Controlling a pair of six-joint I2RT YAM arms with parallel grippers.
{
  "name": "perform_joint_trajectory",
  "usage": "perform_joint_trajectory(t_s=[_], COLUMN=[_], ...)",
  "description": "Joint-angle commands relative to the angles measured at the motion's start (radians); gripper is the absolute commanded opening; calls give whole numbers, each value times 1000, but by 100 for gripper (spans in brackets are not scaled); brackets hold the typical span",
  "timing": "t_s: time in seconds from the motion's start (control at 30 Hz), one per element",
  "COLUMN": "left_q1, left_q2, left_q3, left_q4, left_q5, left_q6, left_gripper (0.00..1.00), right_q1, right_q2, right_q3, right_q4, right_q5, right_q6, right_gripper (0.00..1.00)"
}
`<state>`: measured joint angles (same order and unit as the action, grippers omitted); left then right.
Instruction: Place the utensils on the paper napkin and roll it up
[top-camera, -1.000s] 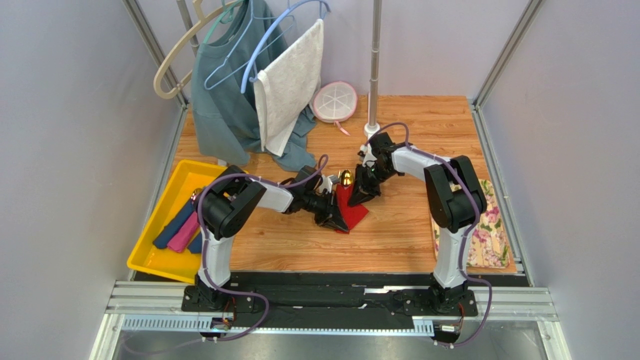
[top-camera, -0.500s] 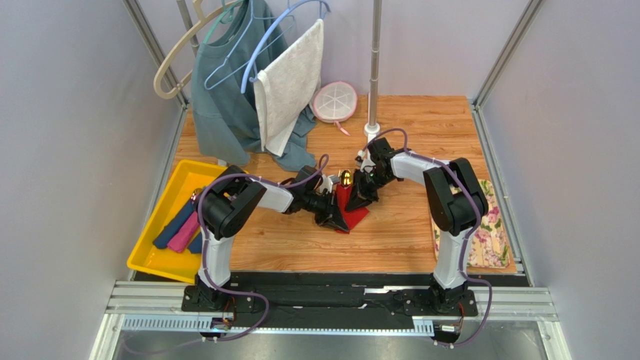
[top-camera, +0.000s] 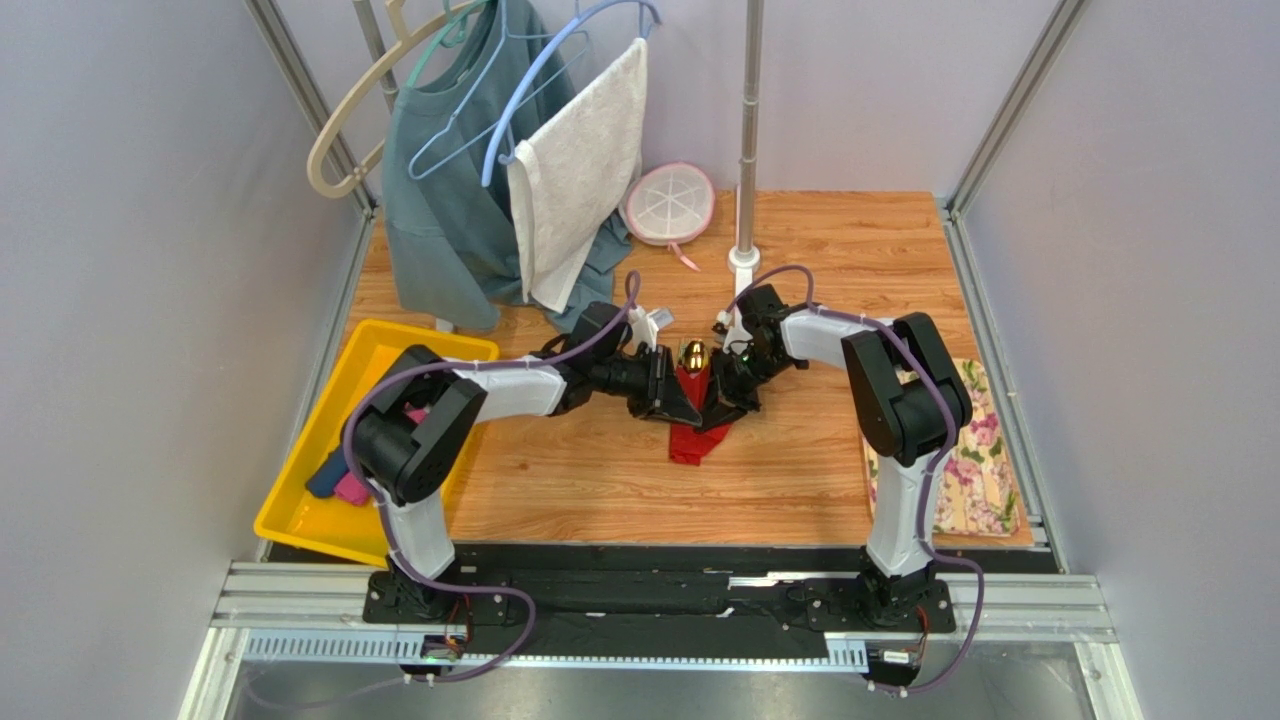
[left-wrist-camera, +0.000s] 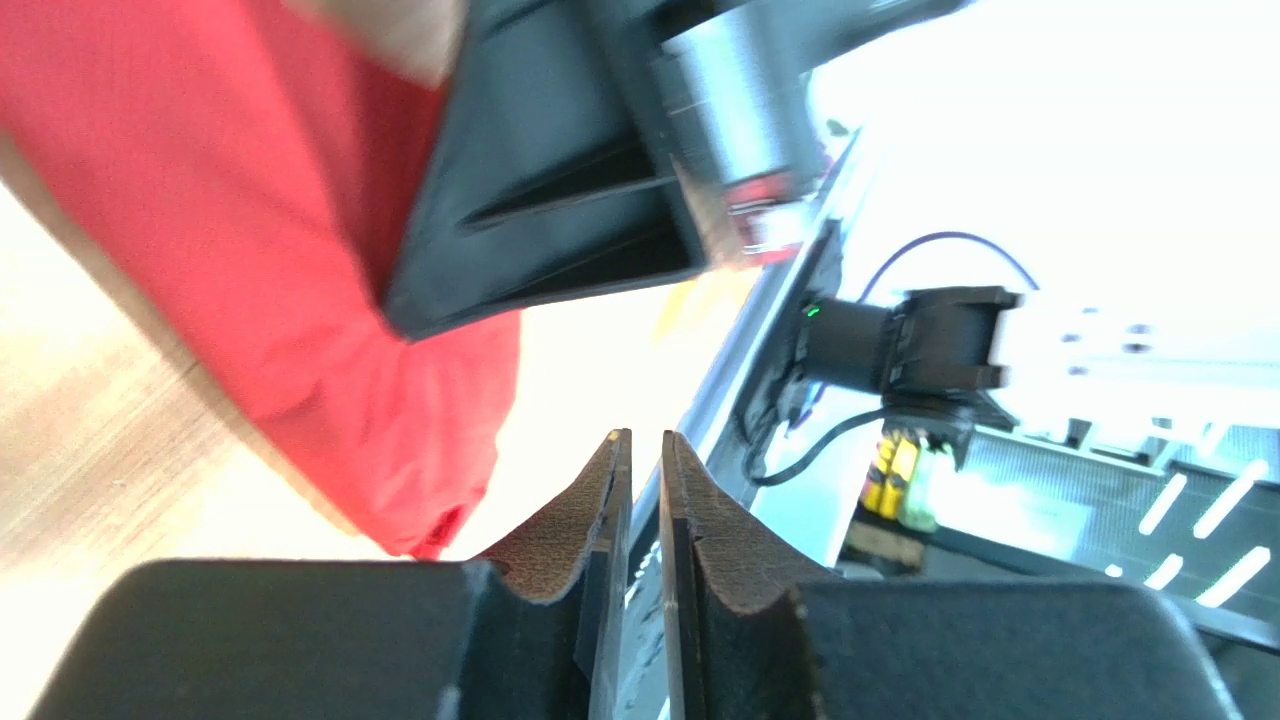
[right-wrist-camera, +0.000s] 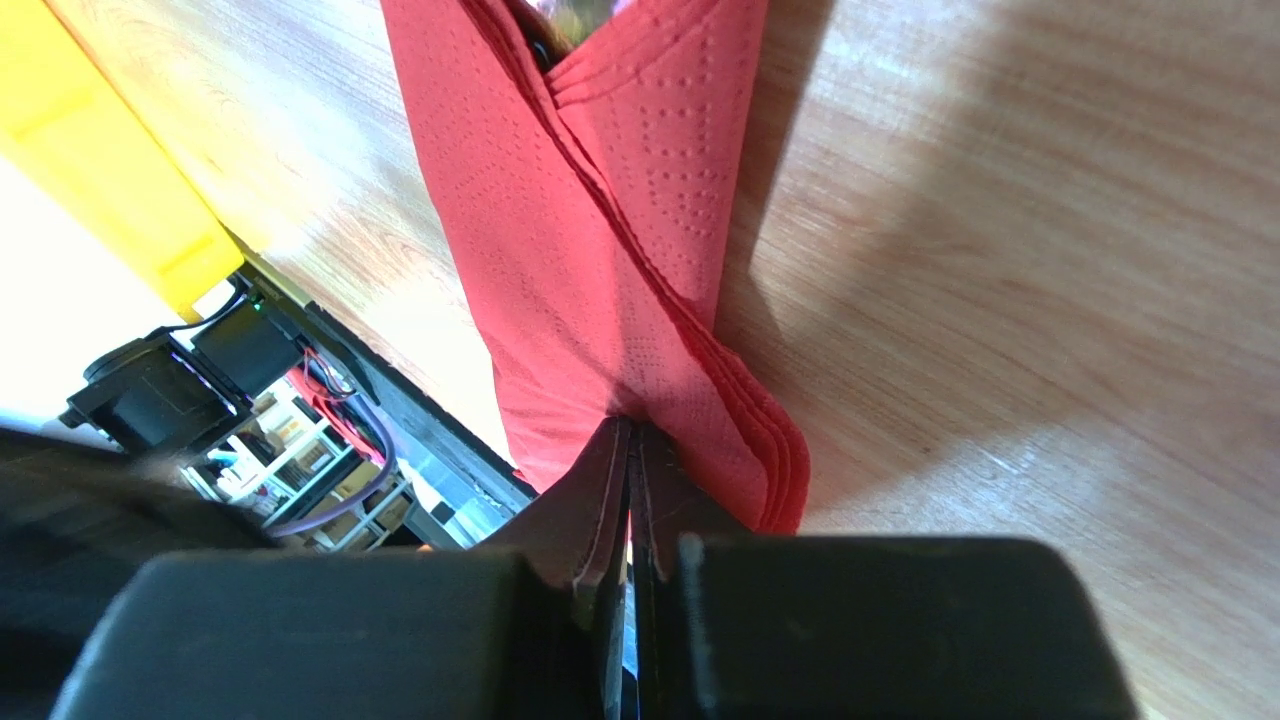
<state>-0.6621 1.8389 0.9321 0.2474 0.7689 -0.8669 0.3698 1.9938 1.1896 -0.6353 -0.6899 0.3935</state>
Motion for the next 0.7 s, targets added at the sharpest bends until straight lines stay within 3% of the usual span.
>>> perform_joint_trajectory(t_s=[0.0,0.33,0.57,0.67], left_q1=[18,10,15,16], left_q2=[-52,105,180,191], left_q3=[42,45,57,66], left_q4=[-32,-60,-187,-223], left_q5=[4,-13,-81,-102], left_q6=[66,75,118,131], left_gripper=[21,15,9,8], right_q1=[-3,-5,-8,-11], right_q2=[46,53,66,47], right_q3=[-16,-4,28,38], right_q4=[6,6,-13,-21], right_q5=[121,107,112,95], right_q6=[-59,-51,-59,-73], right_gripper=[4,4,4,10])
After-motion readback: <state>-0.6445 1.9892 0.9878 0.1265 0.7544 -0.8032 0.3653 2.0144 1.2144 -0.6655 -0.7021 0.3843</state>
